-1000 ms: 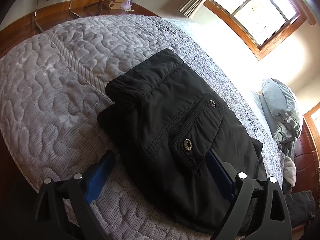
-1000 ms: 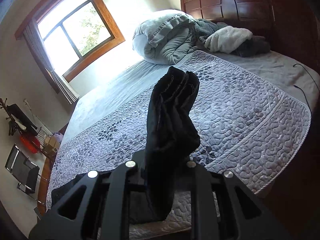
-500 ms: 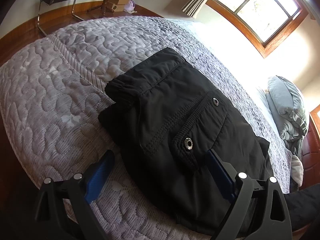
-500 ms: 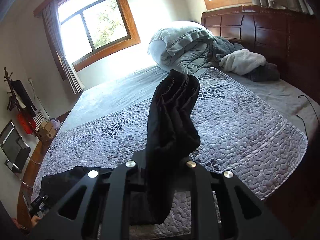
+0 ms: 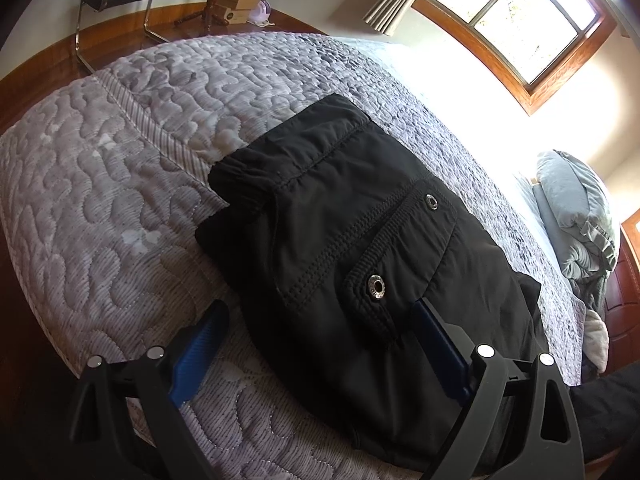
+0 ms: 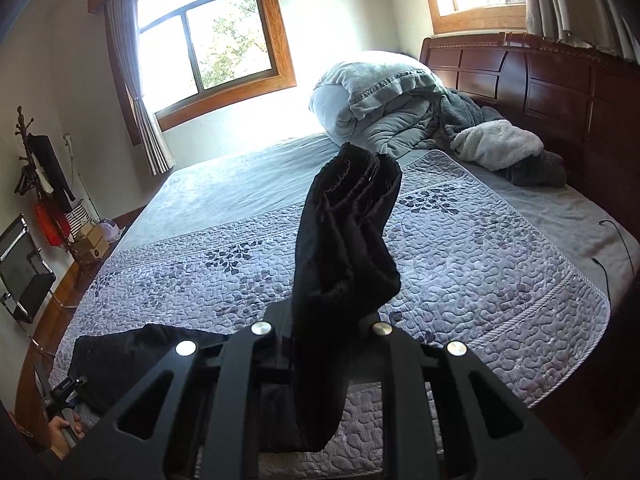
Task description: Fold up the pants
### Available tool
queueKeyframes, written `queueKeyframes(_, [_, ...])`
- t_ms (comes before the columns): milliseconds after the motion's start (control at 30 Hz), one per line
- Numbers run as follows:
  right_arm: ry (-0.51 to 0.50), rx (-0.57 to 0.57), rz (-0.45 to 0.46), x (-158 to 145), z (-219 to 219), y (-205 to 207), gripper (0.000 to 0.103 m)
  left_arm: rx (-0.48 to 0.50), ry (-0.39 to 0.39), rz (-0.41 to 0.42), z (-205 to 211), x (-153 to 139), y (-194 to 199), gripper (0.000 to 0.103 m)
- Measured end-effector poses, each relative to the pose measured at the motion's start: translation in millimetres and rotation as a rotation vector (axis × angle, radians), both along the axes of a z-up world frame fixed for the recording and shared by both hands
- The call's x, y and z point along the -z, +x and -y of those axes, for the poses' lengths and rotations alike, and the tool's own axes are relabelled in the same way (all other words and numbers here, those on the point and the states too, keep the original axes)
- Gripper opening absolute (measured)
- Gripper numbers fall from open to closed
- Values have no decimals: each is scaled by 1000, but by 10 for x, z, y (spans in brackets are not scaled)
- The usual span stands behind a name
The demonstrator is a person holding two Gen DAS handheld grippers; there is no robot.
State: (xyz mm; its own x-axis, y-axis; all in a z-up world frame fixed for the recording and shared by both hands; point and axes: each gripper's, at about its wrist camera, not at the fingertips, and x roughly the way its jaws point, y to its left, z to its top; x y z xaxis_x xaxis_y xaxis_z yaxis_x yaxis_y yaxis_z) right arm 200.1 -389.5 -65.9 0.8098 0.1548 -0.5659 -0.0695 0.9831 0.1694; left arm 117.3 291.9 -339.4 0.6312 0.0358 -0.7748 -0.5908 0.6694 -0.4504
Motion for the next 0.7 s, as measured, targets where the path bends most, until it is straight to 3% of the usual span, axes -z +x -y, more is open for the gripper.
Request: queueKeyframes(700, [-65,-37,-3,-97,-283,11,15,-2,-16,27,-37,-25,-80,93])
